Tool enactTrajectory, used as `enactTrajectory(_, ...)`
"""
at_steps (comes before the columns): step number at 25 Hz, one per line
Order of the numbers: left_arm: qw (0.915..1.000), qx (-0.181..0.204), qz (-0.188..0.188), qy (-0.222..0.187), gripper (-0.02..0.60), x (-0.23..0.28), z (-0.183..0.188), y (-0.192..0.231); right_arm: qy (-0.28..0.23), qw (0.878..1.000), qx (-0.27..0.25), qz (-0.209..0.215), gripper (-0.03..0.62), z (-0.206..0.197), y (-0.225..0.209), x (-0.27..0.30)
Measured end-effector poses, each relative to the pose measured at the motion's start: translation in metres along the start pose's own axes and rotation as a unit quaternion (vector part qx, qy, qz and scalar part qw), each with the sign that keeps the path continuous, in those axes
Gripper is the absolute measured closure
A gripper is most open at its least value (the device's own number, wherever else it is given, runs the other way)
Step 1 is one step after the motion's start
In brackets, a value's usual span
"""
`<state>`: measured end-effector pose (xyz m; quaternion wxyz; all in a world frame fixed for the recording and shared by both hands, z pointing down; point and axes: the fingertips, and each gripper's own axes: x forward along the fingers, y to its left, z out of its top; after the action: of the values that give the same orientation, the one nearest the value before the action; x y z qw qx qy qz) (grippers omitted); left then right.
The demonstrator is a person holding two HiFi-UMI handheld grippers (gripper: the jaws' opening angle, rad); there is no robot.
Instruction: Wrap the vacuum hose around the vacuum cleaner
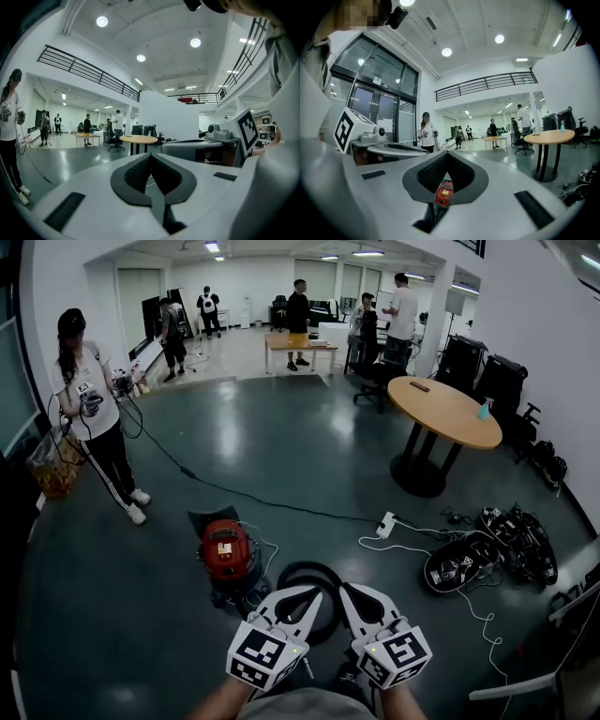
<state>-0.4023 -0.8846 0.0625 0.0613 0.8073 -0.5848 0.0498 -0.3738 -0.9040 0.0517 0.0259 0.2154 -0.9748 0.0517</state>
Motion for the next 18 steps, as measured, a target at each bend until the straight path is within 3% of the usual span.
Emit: enactTrajectory(18, 1.0, 0.003, 0.006, -0.001, 0.574, -0.0104, 0.0028, -0.0027, -0.004, 1.0, 0.0, 0.006, 0.589, 0.0035, 0.0094, -0.0028)
